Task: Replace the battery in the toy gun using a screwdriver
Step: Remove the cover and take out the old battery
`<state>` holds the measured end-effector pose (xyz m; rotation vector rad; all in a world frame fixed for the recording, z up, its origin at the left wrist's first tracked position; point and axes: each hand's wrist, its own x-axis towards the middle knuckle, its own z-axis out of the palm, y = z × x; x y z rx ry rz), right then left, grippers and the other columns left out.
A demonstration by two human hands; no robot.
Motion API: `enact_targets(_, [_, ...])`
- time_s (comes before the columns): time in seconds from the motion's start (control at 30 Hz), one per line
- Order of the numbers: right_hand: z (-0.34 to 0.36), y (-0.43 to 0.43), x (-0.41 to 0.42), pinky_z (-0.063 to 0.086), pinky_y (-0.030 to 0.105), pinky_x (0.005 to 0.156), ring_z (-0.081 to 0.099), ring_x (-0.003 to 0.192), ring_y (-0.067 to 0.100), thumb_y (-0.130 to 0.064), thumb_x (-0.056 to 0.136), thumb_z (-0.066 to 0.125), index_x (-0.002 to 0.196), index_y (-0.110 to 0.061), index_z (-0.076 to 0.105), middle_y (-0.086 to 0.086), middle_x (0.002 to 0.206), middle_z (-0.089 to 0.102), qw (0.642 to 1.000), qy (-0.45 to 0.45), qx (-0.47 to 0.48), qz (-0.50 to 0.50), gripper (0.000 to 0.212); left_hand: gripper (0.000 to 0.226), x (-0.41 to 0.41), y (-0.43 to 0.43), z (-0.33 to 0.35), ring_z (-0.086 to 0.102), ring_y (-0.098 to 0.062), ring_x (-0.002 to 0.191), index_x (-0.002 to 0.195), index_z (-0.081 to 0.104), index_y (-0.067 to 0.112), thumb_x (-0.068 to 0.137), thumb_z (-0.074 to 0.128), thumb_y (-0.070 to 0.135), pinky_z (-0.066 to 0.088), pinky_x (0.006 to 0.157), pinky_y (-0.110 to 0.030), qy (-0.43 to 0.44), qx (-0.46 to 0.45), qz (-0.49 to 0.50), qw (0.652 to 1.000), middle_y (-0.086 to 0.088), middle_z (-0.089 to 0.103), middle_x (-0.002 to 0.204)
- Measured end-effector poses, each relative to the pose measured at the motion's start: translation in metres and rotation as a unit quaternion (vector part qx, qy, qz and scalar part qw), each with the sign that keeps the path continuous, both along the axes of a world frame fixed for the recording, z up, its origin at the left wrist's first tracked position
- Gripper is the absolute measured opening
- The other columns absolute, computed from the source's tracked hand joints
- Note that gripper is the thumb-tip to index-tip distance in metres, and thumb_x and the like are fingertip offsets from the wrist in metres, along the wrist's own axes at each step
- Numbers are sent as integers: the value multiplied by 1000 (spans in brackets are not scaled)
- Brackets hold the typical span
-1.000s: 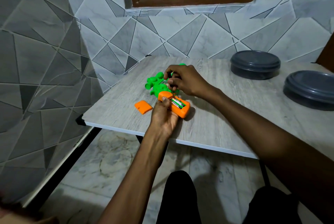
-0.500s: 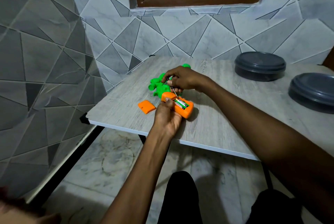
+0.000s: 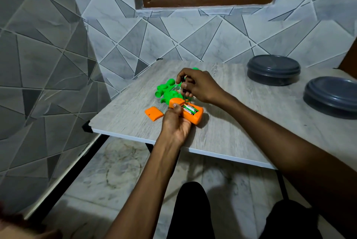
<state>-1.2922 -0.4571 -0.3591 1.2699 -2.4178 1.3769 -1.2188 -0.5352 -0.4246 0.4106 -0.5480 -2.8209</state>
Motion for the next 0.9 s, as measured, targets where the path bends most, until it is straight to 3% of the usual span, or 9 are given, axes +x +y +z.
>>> enact_targets(0.3, [-1,0,-2,48,17,54,57,48,-2,10,89,49,95,5,59,33,76,60,1000,16,-17,-12,13,40,1,1,0,58,-34,101,141,37,-4,104,37,12,28,112,-58,-24,2,4,1000,-25,55,127])
enact_targets(0.43, [-4,1,-8,51,22,56,59,49,1,7,89,51,95,3,59,30,72,62,1000,16,-13,-16,12,25,1,2,0,58,-31,88,127,43,2,105,35,12,28,112,-57,-10,8,-7,1000,-24,59,97])
enact_targets(0.63, [-3,-2,-15,47,14,51,56,45,-2,5,91,50,99,2,61,21,65,63,999,9,25,-20,13,29,-2,-2,-5,57,-33,95,129,43,-1,103,38,11,29,109,-61,4,-16,-16,1000,-23,58,105])
enact_targets(0.7, [-1,-5,-19,46,13,50,55,44,-3,5,91,50,100,2,62,8,59,59,999,5,49,-18,15,26,0,-2,-4,57,-33,93,122,48,-4,103,38,12,40,101,-60,11,-24,-25,999,-22,57,104])
enact_targets(0.8, [3,-14,-23,44,17,52,56,48,5,2,91,53,100,-2,65,0,59,58,995,3,95,-12,15,21,5,1,0,57,-31,84,99,51,0,104,36,14,57,64,-52,13,-45,-32,998,-20,56,94])
enact_targets(0.83, [3,-16,-24,43,18,54,56,51,7,0,91,55,101,-3,66,-1,59,58,994,7,111,-12,15,21,5,1,0,57,-31,84,98,51,1,104,36,14,56,60,-53,11,-41,-34,999,-20,55,93])
enact_targets(0.9, [4,-19,-23,41,16,54,57,53,6,0,92,55,102,-4,67,-5,59,57,992,7,124,-12,16,19,7,1,1,56,-31,85,99,51,0,103,37,13,53,69,-59,17,-30,-40,999,-21,55,94])
